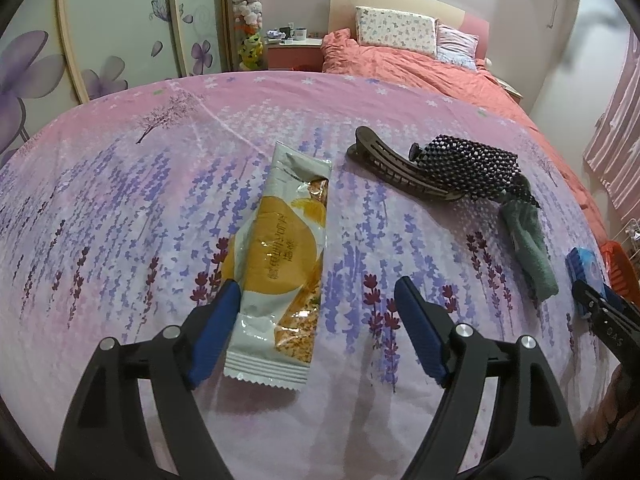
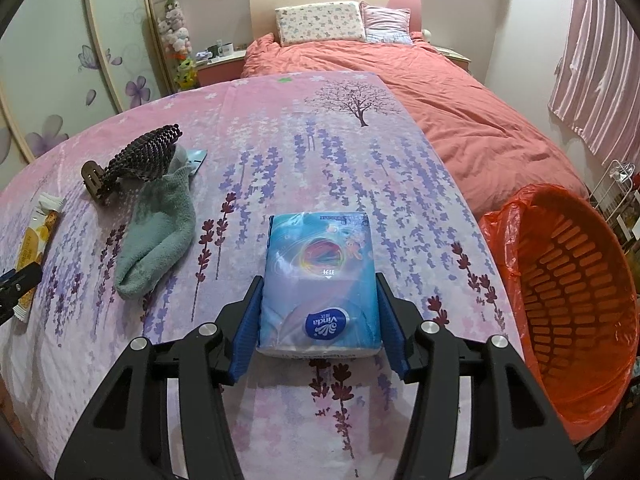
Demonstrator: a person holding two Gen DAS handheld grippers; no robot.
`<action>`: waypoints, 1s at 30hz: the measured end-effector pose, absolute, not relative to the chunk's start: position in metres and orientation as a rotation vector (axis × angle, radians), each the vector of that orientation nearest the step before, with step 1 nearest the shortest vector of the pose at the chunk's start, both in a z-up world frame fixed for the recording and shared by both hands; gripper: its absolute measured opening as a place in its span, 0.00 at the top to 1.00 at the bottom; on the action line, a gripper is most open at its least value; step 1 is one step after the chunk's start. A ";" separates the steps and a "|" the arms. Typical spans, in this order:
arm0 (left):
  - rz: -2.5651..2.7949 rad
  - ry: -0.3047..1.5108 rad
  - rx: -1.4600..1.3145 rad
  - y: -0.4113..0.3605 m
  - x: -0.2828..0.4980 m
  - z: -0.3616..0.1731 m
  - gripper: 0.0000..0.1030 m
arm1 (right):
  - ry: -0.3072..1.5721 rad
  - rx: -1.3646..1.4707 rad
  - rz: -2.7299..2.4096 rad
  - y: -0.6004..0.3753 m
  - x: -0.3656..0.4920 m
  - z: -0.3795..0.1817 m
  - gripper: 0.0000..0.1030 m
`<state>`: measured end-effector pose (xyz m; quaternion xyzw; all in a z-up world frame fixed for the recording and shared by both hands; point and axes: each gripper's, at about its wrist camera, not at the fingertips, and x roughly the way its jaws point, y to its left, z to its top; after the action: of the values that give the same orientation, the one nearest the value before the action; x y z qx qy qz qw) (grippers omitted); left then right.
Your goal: Collect trash
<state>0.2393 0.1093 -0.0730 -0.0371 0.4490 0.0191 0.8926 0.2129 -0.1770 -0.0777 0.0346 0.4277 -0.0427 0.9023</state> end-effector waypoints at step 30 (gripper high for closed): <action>-0.009 0.886 -0.111 0.131 0.239 -0.079 0.21 | 0.871 0.131 -0.040 -0.182 0.207 -0.077 0.46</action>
<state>0.2391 0.1307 -0.0788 -0.0535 0.4286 -0.0046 0.9019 0.2072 -0.1818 -0.0774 0.0636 0.4216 -0.0192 0.9043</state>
